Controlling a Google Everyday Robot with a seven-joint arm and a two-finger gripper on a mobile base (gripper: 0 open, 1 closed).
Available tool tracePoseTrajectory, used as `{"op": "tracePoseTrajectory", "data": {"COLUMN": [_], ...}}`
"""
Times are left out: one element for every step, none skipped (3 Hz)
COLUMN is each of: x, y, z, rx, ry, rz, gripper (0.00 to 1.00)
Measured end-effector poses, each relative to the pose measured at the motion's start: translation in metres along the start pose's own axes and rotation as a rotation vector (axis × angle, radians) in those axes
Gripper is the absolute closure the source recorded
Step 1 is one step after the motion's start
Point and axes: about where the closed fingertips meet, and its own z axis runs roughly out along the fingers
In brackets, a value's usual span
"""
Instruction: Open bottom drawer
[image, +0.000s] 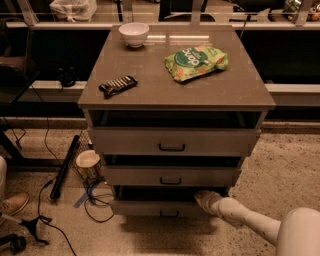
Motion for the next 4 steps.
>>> {"op": "tracePoseTrajectory", "data": {"x": [0.007,0.013,0.025,0.04], "y": [-0.012,-0.012,-0.003,0.019], "z": [0.016,0.024,0.017,-0.001], "rx": [0.022,0.031,0.026,-0.005], "ry": [0.02,0.069,0.151,0.246], "rz": [0.057,0.105,0.143,0.195], "gripper": [1.0,1.0,1.0,1.0]}}
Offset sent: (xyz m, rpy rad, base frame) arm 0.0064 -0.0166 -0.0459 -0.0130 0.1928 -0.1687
